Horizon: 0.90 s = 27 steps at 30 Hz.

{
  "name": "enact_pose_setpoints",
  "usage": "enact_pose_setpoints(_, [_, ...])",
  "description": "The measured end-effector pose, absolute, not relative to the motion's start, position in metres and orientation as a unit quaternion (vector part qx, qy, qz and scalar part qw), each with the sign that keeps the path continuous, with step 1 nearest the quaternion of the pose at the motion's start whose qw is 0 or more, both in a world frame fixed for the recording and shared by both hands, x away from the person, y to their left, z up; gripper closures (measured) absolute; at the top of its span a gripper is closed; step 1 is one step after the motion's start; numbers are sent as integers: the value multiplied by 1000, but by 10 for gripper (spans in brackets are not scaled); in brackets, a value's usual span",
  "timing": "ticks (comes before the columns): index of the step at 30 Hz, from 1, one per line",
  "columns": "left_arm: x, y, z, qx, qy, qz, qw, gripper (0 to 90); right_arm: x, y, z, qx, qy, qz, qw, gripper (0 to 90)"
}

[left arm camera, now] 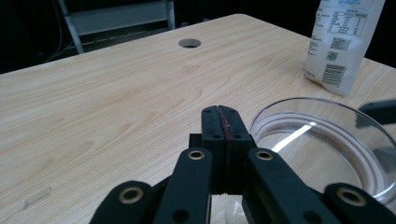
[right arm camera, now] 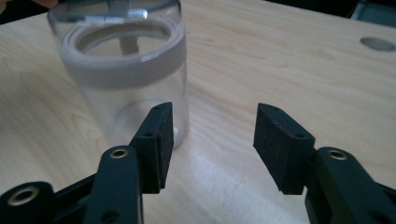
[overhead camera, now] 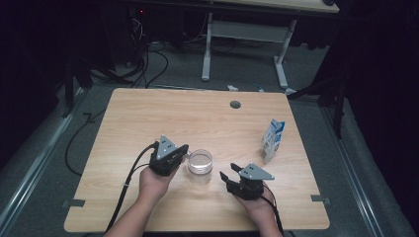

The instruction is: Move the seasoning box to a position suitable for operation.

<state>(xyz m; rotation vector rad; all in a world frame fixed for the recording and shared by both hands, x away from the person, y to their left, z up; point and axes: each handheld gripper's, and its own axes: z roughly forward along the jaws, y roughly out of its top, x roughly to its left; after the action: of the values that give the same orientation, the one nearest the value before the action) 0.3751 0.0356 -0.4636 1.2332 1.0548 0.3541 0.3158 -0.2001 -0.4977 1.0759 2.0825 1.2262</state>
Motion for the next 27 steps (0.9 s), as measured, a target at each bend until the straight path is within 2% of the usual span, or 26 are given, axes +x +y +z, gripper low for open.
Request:
enact_pose_setpoints(1, [375,36,-464,547,469,156,676,899,323,-197,-490,391,766,442,255,548])
enact_pose_setpoints(6, [373,36,-465,547,465,158,678,899,332,-197,-484,398,755,453,257,611])
enact_pose_setpoints(9, [373,35,-465,545,466,160,679,899,333,-196,-489,403,748,475,226,676])
enact_pose_setpoints(14, [373,34,-466,541,467,163,681,899,326,-192,-492,392,757,474,222,805])
enact_pose_setpoints(27, [372,36,-466,539,466,161,683,900,317,-183,-493,366,771,469,227,882])
